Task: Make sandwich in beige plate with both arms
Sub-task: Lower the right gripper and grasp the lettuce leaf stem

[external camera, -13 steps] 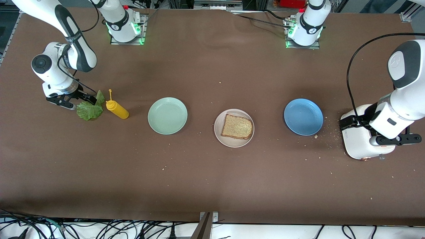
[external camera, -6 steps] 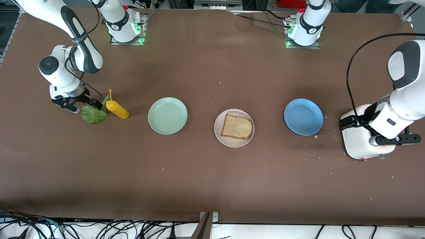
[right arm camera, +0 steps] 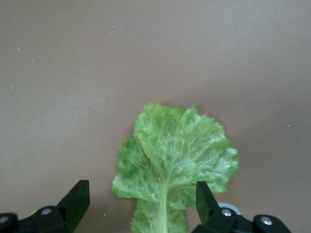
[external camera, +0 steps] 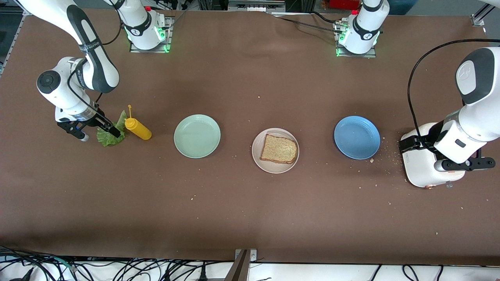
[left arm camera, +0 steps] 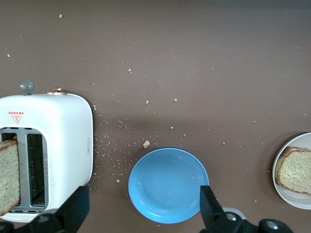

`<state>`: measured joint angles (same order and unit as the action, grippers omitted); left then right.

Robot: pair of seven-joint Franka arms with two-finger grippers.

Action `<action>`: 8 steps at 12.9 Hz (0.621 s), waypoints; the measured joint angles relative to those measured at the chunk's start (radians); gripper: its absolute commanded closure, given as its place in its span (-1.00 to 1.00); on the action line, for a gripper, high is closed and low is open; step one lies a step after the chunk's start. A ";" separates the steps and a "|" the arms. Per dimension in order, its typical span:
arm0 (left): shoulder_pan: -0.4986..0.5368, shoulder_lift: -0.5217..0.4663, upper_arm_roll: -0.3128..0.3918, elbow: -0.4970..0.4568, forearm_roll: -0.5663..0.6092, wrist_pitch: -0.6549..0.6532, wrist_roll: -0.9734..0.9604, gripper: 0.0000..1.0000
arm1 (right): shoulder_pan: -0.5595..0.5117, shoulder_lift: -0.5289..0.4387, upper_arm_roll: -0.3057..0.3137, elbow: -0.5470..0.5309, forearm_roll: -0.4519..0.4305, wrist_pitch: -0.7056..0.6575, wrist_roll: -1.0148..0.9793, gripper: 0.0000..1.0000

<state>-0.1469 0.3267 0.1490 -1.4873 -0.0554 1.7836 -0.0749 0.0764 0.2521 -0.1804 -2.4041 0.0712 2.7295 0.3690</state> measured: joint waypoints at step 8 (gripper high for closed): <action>0.000 0.000 0.000 0.000 0.000 0.000 -0.014 -1.00 | 0.000 0.078 0.001 -0.004 0.002 -0.001 -0.008 1.00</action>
<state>-0.1469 0.3267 0.1490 -1.4873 -0.0554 1.7835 -0.0889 0.0764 0.3298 -0.1794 -2.4077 0.0734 2.7285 0.3609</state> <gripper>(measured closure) 0.000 0.163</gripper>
